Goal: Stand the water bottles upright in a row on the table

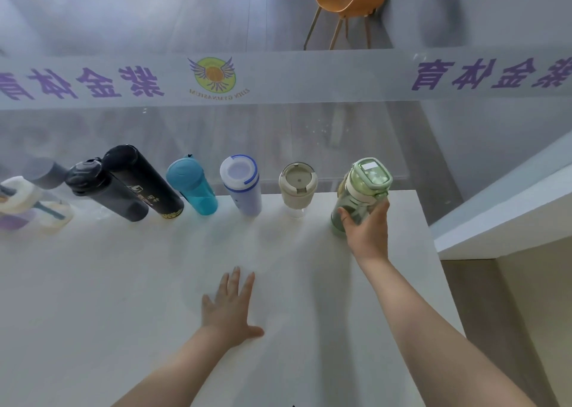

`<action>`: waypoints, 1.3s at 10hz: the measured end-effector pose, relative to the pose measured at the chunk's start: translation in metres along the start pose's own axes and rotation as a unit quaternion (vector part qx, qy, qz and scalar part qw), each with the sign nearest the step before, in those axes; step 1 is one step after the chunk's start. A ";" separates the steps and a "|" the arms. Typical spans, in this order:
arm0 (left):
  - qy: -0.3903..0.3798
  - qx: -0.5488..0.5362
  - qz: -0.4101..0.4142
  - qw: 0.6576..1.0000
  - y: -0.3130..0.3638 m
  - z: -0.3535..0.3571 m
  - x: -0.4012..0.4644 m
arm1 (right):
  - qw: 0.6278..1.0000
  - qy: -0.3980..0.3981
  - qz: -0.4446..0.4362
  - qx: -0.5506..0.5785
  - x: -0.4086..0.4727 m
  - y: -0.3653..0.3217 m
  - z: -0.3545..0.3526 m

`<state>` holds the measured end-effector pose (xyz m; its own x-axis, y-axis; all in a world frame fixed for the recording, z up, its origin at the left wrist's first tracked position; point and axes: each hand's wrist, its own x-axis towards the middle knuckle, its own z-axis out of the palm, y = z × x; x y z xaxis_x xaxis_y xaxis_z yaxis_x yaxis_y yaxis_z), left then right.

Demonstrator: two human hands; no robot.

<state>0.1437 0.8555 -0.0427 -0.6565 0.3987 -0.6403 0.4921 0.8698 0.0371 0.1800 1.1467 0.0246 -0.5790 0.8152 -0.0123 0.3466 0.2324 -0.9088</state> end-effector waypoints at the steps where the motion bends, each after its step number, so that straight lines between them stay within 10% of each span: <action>1: 0.000 0.006 -0.001 1.000 0.000 0.002 0.002 | 1.000 0.011 0.000 -0.015 0.019 -0.001 0.010; 9: 0.024 -0.002 0.013 1.000 -0.003 0.010 0.002 | 0.999 0.013 0.011 -0.046 0.051 -0.001 0.022; 13: 0.174 0.003 0.089 0.981 -0.023 0.031 -0.017 | 0.997 0.039 -0.049 0.033 0.014 -0.047 -0.039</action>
